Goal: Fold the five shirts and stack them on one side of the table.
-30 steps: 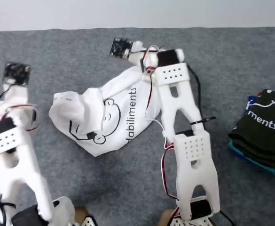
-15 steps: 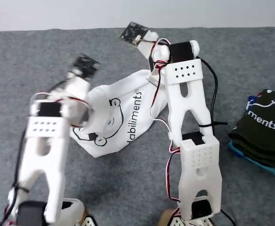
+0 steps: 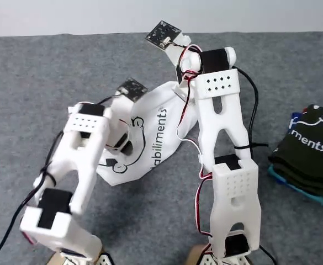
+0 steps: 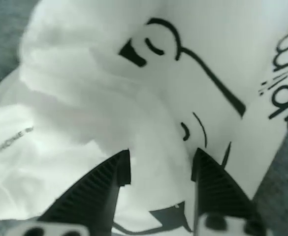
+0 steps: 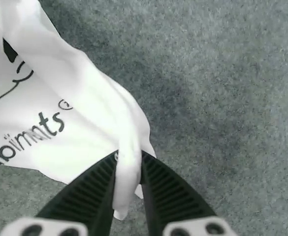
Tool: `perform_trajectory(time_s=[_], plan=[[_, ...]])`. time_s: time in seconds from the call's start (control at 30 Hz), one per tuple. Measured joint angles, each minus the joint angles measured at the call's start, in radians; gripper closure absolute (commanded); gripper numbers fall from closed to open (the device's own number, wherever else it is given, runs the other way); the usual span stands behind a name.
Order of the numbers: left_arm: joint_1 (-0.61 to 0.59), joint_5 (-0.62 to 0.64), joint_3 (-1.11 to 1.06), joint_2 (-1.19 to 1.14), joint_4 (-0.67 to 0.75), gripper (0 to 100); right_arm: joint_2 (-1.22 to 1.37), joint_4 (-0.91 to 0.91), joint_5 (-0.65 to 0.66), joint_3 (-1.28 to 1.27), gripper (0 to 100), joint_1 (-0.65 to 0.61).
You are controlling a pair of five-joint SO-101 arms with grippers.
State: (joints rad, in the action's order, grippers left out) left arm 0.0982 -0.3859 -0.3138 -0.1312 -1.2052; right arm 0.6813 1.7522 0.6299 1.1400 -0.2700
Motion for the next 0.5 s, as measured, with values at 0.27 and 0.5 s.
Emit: perform_trajectory(time_s=[0.27, 0.5], plan=[[0.005, 0.0, 0.089, -0.017, -0.157, 79, 0.0, 0.0, 0.0, 0.0, 98.8, 0.0], [0.005, -0.008, 0.11, -0.057, -0.21, 79, 0.0, 0.0, 0.0, 0.0, 98.8, 0.0]])
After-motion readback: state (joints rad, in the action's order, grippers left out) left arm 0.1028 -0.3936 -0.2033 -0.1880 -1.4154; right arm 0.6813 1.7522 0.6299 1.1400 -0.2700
